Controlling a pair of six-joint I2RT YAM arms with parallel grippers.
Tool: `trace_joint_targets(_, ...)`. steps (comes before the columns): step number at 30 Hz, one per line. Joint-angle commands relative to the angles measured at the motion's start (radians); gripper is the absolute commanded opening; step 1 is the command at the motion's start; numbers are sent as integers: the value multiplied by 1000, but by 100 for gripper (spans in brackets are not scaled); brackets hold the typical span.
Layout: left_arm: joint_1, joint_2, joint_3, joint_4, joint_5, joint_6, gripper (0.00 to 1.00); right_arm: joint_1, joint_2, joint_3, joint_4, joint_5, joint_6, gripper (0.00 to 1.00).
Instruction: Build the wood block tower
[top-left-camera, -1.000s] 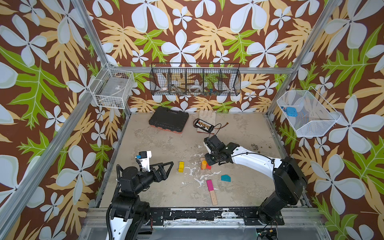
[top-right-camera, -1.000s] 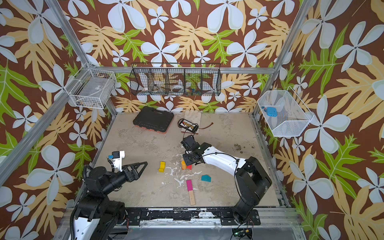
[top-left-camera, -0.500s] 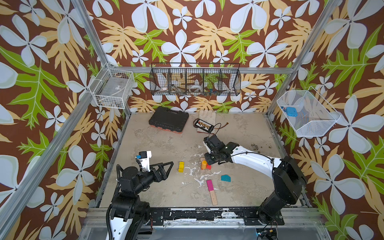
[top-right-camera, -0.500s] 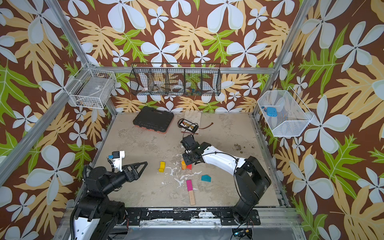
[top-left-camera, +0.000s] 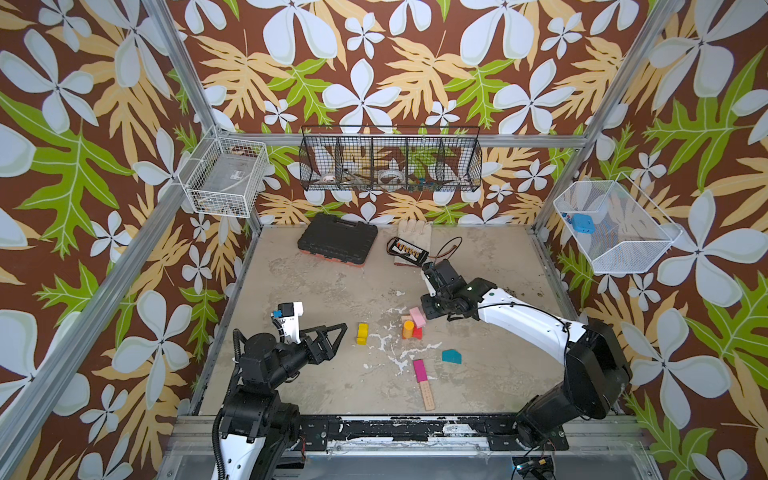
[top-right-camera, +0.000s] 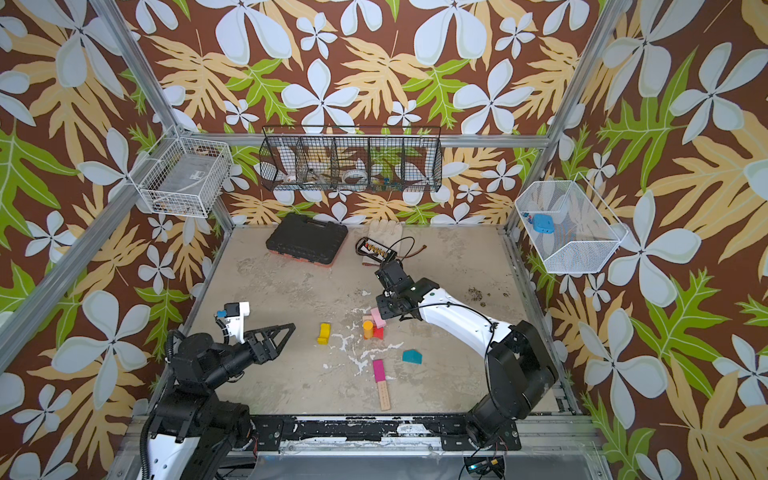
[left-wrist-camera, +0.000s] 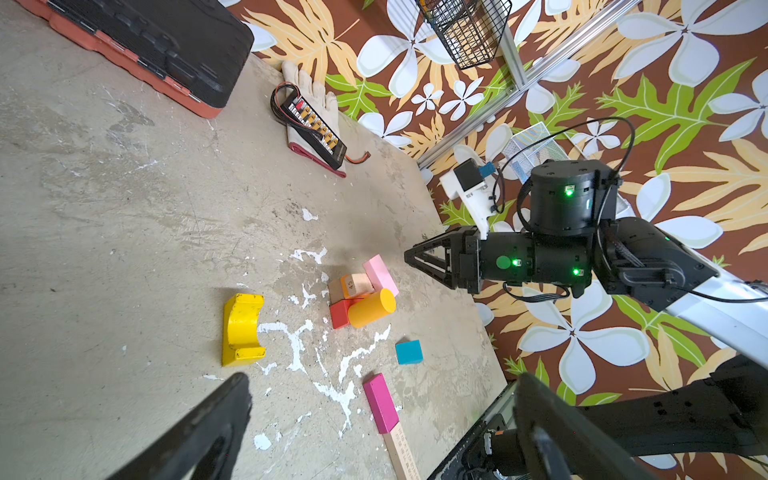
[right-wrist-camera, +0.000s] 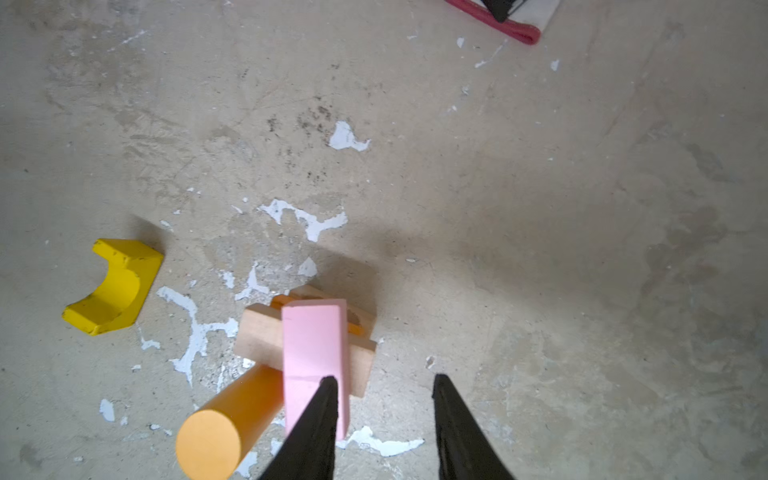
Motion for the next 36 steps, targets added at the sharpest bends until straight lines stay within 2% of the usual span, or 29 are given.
trace_joint_targets(1,-1,1,-1,23,5,4,100,-2,12,-9,1,8,-7,44)
trace_joint_targets(9,-1,2,0,23,2,2,100,-3,71,8,8,-8,-16,44)
trace_joint_targets(36,-1,2,0,23,3,0,100,1,96,16,15,-55,-19,45)
